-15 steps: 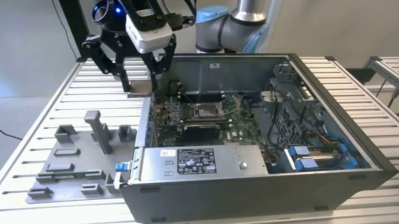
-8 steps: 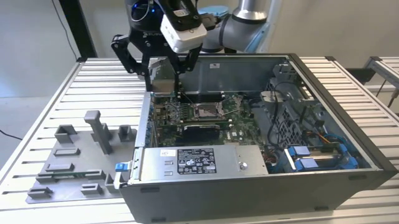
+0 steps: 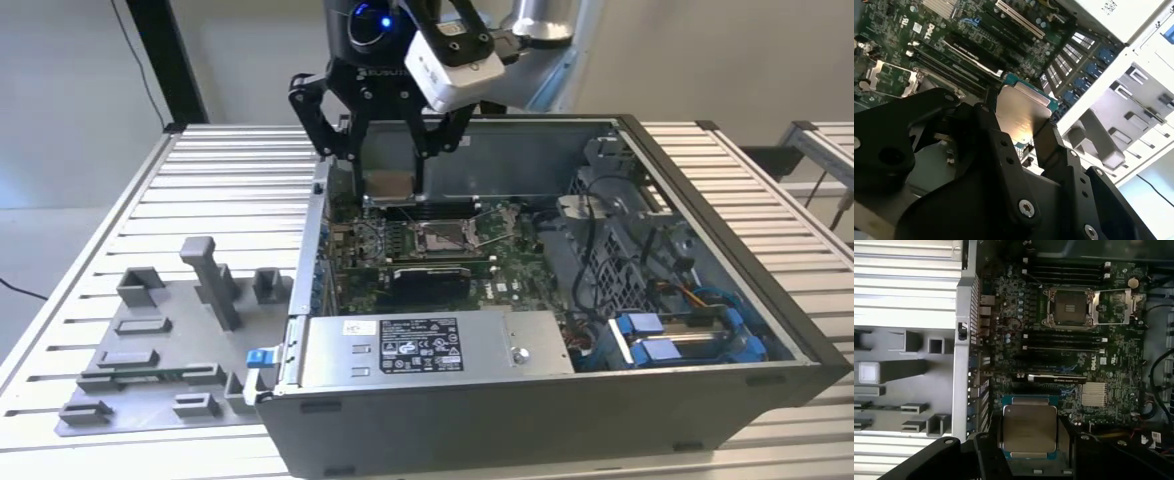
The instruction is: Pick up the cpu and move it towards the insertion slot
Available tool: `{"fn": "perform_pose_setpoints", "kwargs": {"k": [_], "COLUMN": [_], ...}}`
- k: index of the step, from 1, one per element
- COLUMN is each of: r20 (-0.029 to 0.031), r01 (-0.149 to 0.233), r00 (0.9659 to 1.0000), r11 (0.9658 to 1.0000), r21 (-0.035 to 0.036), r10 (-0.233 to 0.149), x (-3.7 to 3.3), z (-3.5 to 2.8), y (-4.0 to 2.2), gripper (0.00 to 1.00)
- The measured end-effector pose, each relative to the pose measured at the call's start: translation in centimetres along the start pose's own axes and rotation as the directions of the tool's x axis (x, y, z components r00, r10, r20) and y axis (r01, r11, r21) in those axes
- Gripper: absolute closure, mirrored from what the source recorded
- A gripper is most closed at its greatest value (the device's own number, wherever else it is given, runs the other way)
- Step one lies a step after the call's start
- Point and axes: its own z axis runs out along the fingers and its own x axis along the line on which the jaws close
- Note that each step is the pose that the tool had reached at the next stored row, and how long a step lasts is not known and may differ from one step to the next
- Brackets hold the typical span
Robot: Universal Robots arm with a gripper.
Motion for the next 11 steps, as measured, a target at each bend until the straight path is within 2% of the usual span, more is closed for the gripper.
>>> {"fn": "perform_pose_setpoints", "kwargs": {"k": [11], "r20": [0.0001], "r01": [0.0], "r00": [1.0], "r11": [1.0], "r21": [-0.0001], "r10": [0.0], "x": [-4.63], "z": [0.04], "y": [-0.12], "gripper": [1.0]}}
